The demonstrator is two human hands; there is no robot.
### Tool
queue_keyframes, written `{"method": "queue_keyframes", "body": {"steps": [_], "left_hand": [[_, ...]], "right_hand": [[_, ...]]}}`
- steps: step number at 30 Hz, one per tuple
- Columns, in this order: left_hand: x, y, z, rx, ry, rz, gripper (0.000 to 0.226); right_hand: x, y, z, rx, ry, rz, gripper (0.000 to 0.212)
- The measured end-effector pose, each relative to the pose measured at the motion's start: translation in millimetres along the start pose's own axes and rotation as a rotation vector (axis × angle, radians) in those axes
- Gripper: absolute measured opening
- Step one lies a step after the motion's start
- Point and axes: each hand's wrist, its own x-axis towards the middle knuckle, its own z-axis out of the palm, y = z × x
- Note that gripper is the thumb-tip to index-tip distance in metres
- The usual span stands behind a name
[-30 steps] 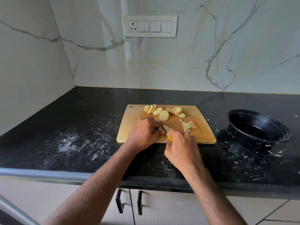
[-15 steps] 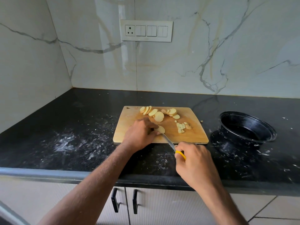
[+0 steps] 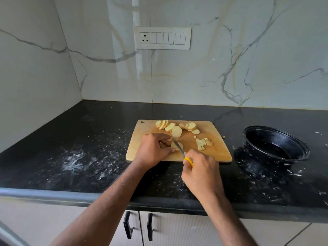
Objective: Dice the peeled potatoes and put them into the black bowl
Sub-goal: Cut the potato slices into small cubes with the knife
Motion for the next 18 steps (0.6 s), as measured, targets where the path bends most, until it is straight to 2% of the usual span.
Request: {"method": "queue_keyframes", "body": {"steps": [18], "left_hand": [[0.3,1.7,1.5,-0.022,-0.015,0.041,0.047]], "right_hand": [[3.2,-8.0,2.0,-0.072,-0.109,-0.030,0.016]]}}
